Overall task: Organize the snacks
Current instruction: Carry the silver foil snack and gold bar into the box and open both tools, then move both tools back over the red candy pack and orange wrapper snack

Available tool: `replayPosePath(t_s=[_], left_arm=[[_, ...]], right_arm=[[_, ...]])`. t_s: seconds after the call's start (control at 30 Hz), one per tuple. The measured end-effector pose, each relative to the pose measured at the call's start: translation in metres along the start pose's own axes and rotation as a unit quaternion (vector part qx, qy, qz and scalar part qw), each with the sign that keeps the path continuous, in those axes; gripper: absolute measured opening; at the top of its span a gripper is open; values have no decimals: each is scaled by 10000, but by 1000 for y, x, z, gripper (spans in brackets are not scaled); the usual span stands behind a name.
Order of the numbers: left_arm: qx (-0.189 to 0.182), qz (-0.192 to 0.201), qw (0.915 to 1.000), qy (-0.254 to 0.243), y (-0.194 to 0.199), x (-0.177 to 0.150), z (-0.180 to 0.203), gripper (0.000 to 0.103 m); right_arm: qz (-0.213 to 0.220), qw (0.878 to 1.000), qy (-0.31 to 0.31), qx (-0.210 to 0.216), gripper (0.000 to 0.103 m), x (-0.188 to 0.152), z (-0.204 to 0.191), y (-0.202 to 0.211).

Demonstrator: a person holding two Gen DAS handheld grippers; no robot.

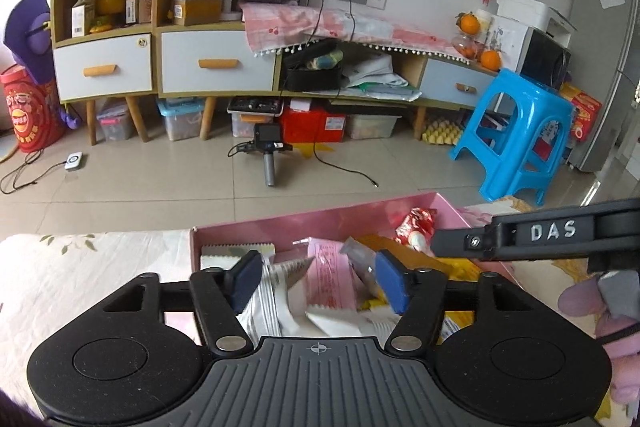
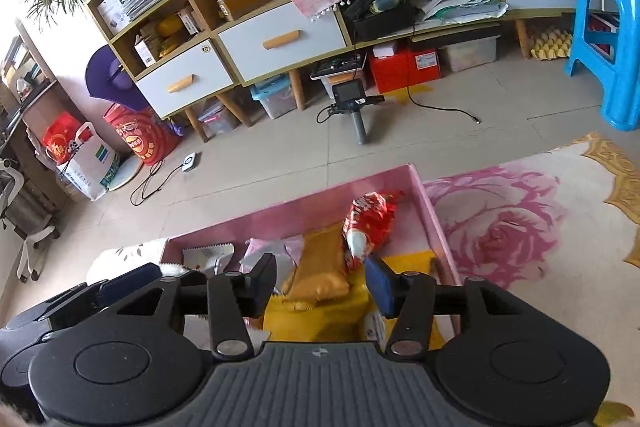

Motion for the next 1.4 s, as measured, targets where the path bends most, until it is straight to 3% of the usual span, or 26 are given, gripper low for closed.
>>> replayPosePath(t_s=[0.2, 0.4, 0.7, 0.93, 1.07, 1.4], left_arm=[[72, -96, 9997, 202, 27, -17, 4, 75], [183, -231, 9987, 412, 55, -35, 5, 87], [406, -371, 9960, 698, 93, -52, 6, 96], [583, -461, 9928, 943, 118, -69, 2, 98], [663, -468, 9932, 831, 125, -78, 0, 99], [632, -857, 9917, 715, 106, -100, 0, 99]], right_arm=[[144, 9999, 6, -68, 67, -11, 4, 30], [104, 9994, 280, -202, 80, -33, 0, 51], [288, 9975, 465, -440, 95, -65, -9, 81], [423, 9970, 428, -481, 95, -84, -7, 95], [340, 9973, 377, -526, 96, -95, -3, 93], [408, 9920, 940, -740, 95, -109, 7, 93]])
Point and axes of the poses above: each gripper's, at about its wrist camera, not at the fingertips, and y roughly against the way its jaws point, z to its right, x to its top, the point moved 5 cm from there along -y, roughly the way its jaws point, and after that the axes turned 8 degrees about -x, right-handed, at the moved point
